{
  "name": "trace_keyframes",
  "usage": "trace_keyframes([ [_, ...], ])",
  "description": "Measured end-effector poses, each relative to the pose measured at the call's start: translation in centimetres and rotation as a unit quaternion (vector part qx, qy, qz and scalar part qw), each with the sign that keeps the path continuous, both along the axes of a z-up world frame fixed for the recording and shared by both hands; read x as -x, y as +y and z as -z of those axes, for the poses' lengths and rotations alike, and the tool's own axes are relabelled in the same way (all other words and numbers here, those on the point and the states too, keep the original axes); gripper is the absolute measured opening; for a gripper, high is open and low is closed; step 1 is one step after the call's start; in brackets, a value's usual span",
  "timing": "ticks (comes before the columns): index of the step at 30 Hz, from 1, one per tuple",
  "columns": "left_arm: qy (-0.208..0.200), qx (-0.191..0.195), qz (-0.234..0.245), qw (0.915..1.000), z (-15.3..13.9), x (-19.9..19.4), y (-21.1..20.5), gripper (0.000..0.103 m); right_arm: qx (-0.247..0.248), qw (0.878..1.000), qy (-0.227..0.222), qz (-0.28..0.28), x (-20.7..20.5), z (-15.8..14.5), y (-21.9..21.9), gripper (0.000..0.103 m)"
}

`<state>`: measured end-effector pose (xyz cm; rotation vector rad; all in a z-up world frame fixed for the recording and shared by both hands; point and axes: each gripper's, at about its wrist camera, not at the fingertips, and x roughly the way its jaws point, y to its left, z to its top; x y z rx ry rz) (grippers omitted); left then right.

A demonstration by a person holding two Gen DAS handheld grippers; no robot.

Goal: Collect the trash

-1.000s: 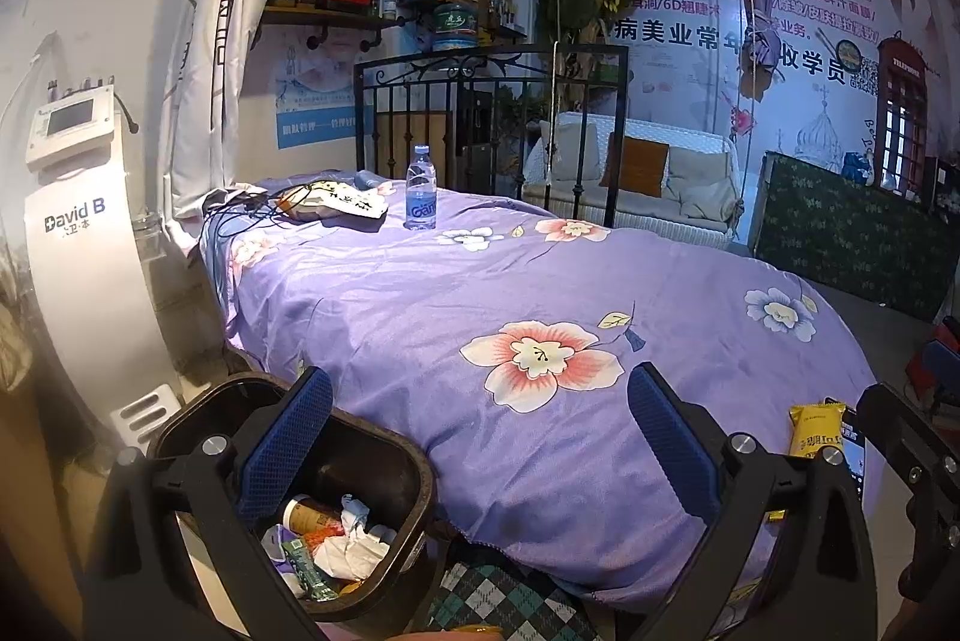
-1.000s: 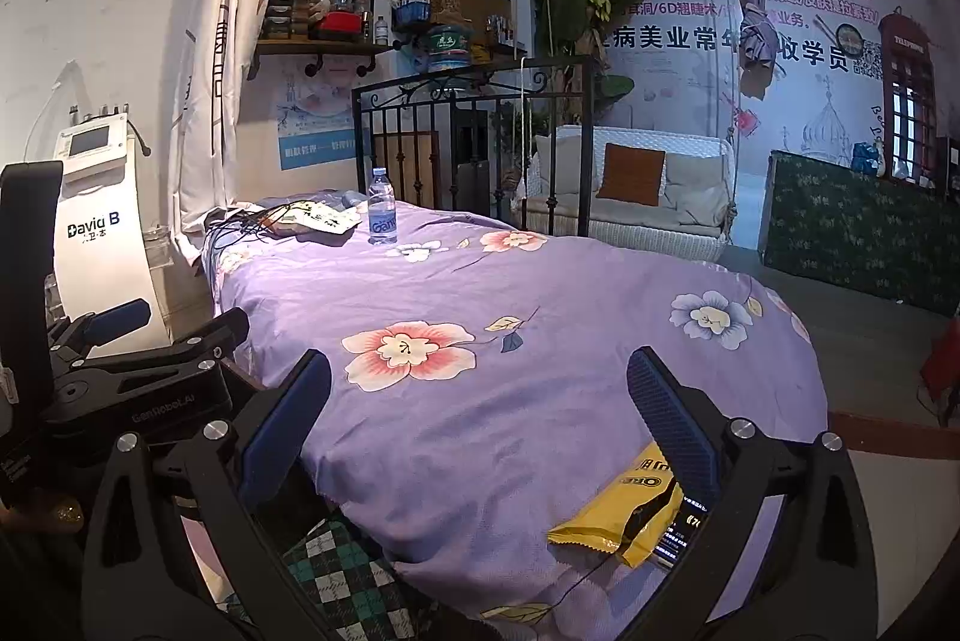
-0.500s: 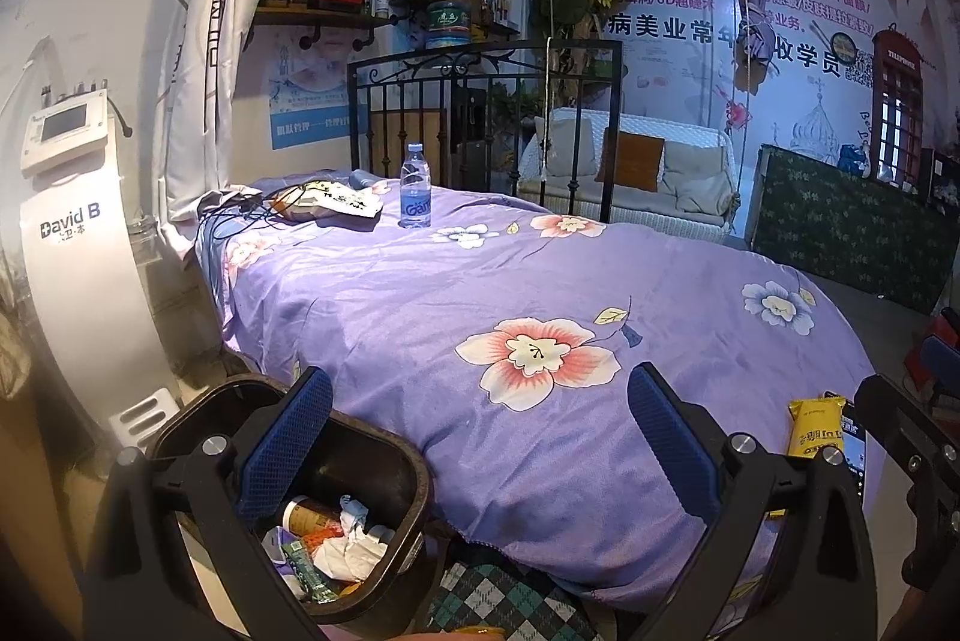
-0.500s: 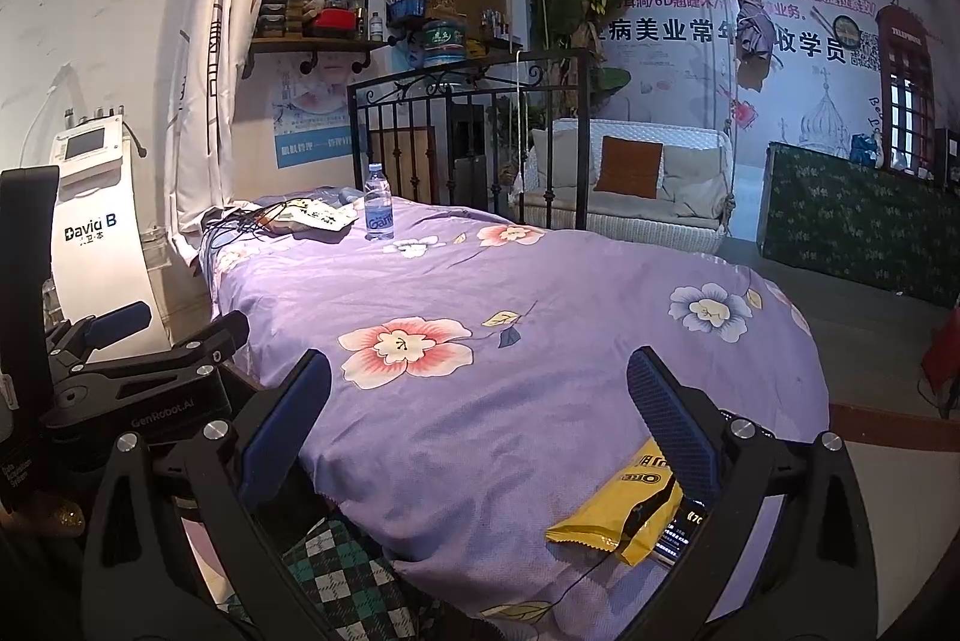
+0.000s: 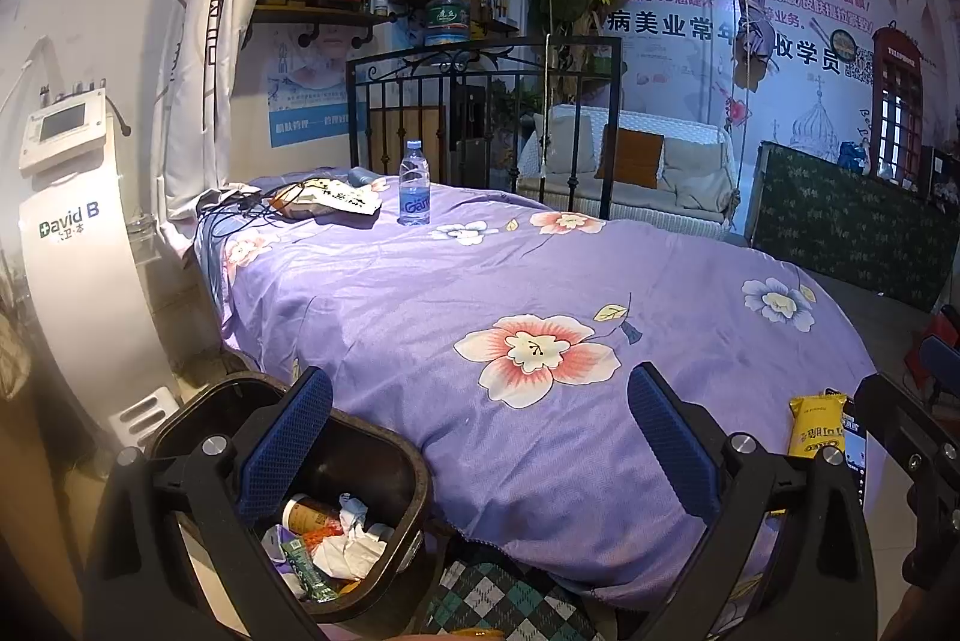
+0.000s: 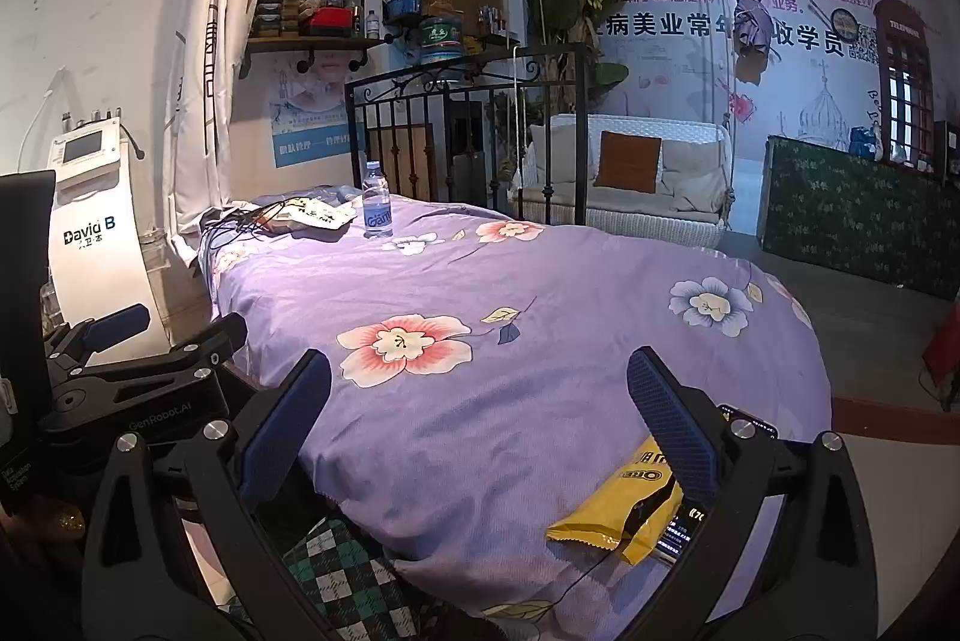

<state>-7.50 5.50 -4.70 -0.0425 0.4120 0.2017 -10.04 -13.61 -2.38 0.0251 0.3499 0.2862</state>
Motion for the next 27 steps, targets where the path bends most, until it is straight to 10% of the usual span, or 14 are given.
trace_keyframes([
  [27,0.007,-0.003,0.005,1.0,0.34,-0.21,0.2,0.097,-0.005,1.0,0.008,0.003,0.13,0.09,0.37,0.098],
])
